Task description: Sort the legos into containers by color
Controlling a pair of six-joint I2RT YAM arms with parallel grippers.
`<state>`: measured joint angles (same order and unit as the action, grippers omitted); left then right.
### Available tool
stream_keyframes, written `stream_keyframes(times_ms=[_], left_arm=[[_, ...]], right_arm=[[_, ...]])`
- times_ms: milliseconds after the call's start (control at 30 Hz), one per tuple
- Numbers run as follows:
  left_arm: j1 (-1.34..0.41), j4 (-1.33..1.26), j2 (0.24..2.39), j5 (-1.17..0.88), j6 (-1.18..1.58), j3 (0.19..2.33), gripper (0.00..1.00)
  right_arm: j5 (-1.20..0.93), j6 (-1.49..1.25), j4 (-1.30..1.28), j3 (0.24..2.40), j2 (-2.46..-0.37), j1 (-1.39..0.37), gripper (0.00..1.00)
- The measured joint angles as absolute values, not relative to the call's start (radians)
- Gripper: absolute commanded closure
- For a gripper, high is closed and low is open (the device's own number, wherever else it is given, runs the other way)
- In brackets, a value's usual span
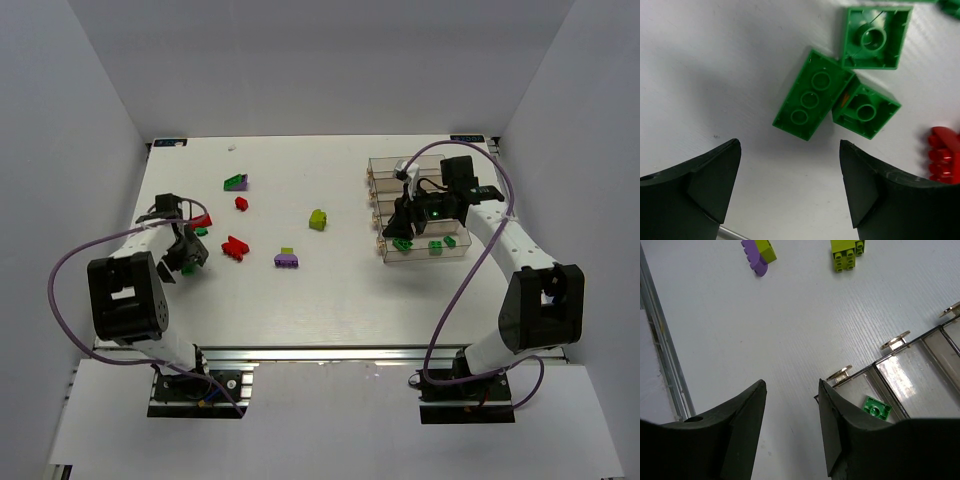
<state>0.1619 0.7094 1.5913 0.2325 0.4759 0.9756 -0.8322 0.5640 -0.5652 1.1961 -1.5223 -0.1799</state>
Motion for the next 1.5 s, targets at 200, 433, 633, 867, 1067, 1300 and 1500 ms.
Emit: stream_keyframes(times_ms=[200,433,633,867,1067,1300,1500], left_arm=[[0.162,0.738,1.631,0.231,0.408,0.979,0.11],[0.162,0.739,1.707,0.223,0.327,1.034,0.14],[0.163,0.713,1.795,0.213,0.276,1.137,0.24],[0.163,0.661,1.816,0.187,0.255,1.151,0.50],[0.170,0.627,1.800,0.168,0.263,1.124,0.56],[0.174,0.573,1.758,0.132,0.292,1.068,0.77],[0.156,0.577,1.631,-0.040,0.391,0.968,0.80]], right_arm=[[-0.826,0.564,-0.557,1.196,-1.522,-0.180,0.48],[-0.817,0.564,-0.551,1.196,-1.522,-0.180,0.48],[-0.811,0.564,-0.551,1.196,-1.522,-0.180,0.48],[-0.801,0.564,-0.551,1.196,-1.522,-0.179,0.48],[-0.794,0.564,-0.551,1.196,-1.522,-0.177,0.48],[-0.794,0.564,-0.551,1.196,-1.522,-0.176,0.48],[-0.795,0.564,-0.551,1.197,-1.522,-0.173,0.54]])
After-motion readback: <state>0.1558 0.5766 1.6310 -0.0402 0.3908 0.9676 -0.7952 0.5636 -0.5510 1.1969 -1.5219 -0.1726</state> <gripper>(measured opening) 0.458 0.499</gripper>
